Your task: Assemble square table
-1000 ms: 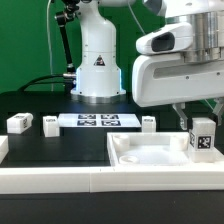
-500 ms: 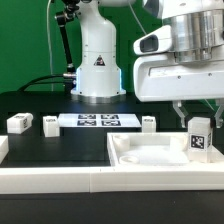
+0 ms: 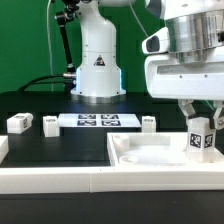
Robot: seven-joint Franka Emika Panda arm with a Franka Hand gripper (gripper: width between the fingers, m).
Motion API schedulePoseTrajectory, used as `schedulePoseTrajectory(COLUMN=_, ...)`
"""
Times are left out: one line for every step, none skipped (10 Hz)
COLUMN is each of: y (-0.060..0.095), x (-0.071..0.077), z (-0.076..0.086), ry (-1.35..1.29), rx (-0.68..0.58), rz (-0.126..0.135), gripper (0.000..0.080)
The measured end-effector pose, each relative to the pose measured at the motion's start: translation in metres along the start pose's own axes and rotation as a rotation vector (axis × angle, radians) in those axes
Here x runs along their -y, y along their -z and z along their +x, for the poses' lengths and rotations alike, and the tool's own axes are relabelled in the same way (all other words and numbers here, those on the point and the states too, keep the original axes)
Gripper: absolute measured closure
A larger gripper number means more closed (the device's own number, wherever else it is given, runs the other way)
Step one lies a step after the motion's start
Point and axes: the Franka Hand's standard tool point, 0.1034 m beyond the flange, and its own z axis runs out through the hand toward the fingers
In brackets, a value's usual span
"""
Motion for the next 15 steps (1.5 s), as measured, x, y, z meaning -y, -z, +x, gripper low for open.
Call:
schedulePoseTrajectory(y=0.0000, x=0.0006, z=-0.0005, ry=-0.075, rx=0.003, rz=0.004, gripper=0.0506)
schedulePoseTrajectory(y=-0.0001, x=0.0007, z=-0.0004, ry=-0.119, rx=0.005, rz=0.006, gripper=0.0506)
schedulePoseTrajectory(y=-0.0002, x=0.0010, z=-0.0003, ry=-0.150, rx=0.006, rz=0.008, gripper=0.0506)
schedulePoseTrajectory(y=-0.0003, x=0.0015, z=-0.0004, ry=-0.232, rx=0.012, rz=0.013, gripper=0.0506)
schedulePoseTrajectory(y=-0.0004, x=0.0016, z=-0.0006, ry=-0.285, rx=0.017, rz=0.015, gripper=0.0506)
schedulePoseTrajectory(y=-0.0004, x=0.0017, z=-0.0008, ry=-0.321, rx=0.021, rz=0.017, gripper=0.0506)
schedulePoseTrajectory(y=-0.0005, x=0.0019, z=-0.0010, ry=-0.380, rx=0.025, rz=0.018, gripper=0.0506)
schedulePoseTrajectory(y=-0.0005, x=0.0021, z=-0.0010, ry=-0.401, rx=0.028, rz=0.020, gripper=0.0506)
schedulePoseTrajectory(y=-0.0004, x=0.0029, z=-0.0012, ry=-0.480, rx=0.033, rz=0.024, gripper=0.0506)
schedulePoseTrajectory(y=-0.0005, x=0.0033, z=-0.0013, ry=-0.511, rx=0.037, rz=0.027, gripper=0.0506)
schedulePoseTrajectory(y=-0.0005, x=0.0042, z=-0.0014, ry=-0.594, rx=0.042, rz=0.032, gripper=0.0506)
schedulePoseTrajectory(y=-0.0006, x=0.0050, z=-0.0019, ry=-0.688, rx=0.051, rz=0.036, gripper=0.0506)
schedulePoseTrajectory(y=-0.0007, x=0.0050, z=-0.0017, ry=-0.686, rx=0.052, rz=0.037, gripper=0.0506)
schedulePoseTrajectory(y=-0.0008, x=0.0050, z=-0.0019, ry=-0.655, rx=0.051, rz=0.037, gripper=0.0425)
schedulePoseTrajectory(y=-0.0007, x=0.0042, z=-0.0014, ry=-0.600, rx=0.052, rz=0.032, gripper=0.0425)
